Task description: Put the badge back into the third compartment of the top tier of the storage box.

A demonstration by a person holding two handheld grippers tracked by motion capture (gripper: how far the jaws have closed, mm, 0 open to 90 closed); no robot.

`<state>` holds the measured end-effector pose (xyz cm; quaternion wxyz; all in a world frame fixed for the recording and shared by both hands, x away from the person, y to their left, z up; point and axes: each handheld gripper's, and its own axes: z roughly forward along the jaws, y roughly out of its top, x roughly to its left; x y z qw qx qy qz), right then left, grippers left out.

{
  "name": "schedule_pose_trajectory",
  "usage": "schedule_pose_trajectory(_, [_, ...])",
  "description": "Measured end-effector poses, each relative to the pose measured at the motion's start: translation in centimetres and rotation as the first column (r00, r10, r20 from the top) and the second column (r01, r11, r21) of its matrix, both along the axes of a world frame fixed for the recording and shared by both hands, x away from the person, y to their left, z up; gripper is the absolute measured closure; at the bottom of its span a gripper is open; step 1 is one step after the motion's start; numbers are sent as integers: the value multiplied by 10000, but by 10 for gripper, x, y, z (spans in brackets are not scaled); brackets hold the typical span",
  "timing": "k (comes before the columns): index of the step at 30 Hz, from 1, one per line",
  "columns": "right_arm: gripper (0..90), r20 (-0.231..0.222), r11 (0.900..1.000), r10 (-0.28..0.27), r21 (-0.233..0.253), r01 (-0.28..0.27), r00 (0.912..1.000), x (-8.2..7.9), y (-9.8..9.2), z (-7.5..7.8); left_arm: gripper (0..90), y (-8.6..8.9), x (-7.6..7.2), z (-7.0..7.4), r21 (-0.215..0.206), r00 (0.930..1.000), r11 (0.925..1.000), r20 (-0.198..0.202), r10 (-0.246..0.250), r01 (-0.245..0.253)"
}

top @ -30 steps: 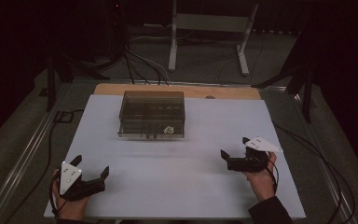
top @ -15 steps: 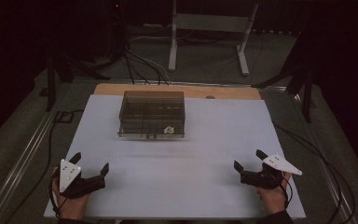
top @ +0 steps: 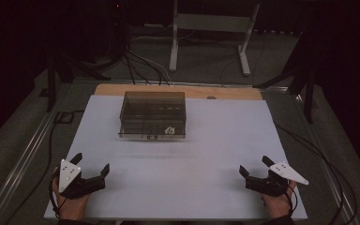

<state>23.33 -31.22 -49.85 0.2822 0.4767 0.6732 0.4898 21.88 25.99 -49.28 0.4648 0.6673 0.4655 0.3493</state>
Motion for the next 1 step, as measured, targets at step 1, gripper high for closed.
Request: schedule_pose_trajectory(1, [0,44,10000,11,-45,-11,10000,0,0,0,4,0,0,0,-26,10000,10000,-18,33,-33])
